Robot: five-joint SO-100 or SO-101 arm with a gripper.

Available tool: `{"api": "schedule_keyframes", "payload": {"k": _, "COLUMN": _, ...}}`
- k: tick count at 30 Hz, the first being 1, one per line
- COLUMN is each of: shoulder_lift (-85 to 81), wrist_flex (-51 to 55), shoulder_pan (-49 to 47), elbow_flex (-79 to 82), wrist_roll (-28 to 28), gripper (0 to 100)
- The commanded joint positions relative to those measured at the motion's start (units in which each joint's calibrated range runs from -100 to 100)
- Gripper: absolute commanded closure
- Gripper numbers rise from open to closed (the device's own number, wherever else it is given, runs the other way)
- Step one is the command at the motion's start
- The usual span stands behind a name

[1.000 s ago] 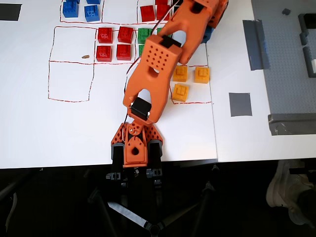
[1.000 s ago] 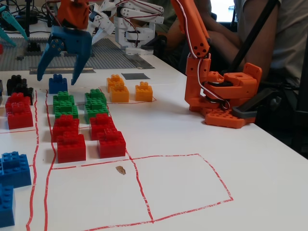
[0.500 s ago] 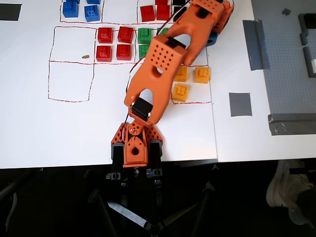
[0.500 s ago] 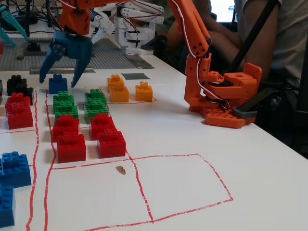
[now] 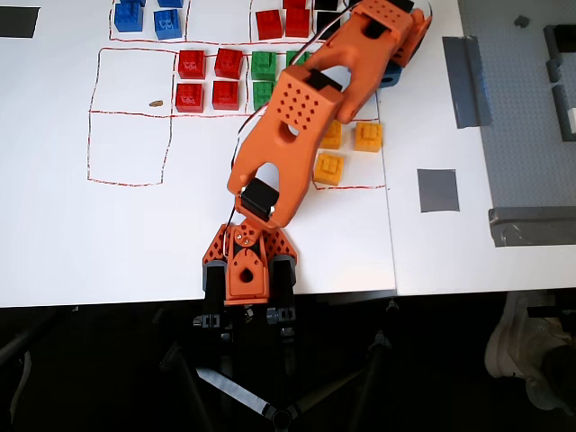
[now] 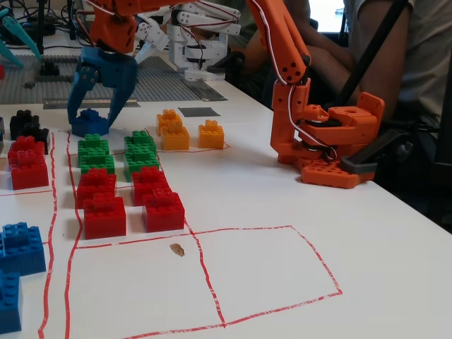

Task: Grab the block and put it in the grey marker

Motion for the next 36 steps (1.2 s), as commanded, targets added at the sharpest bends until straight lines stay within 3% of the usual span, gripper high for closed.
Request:
{"api": "schedule_keyframes", "payload": {"k": 1, "shoulder_lift": -6.60, "wrist_flex": 0.24, "shoulder_pan": -0.33, "elbow_flex": -1.29, "wrist_roll": 0.39, "gripper": 75}}
{"api": "schedule_keyframes", "payload": {"k": 26, "shoulder_lift": -11.61, "wrist_flex": 0.97, "shoulder_pan": -4.91, "elbow_flex": -3.02, "wrist_roll": 0.10, "gripper": 75}}
{"api": "schedule_keyframes", "payload": {"k": 36, "shoulder_lift": -13.25, "wrist_flex": 1.71, "shoulder_pan": -5.99, "elbow_flex": -3.02, "wrist_roll": 0.20, "gripper": 80}}
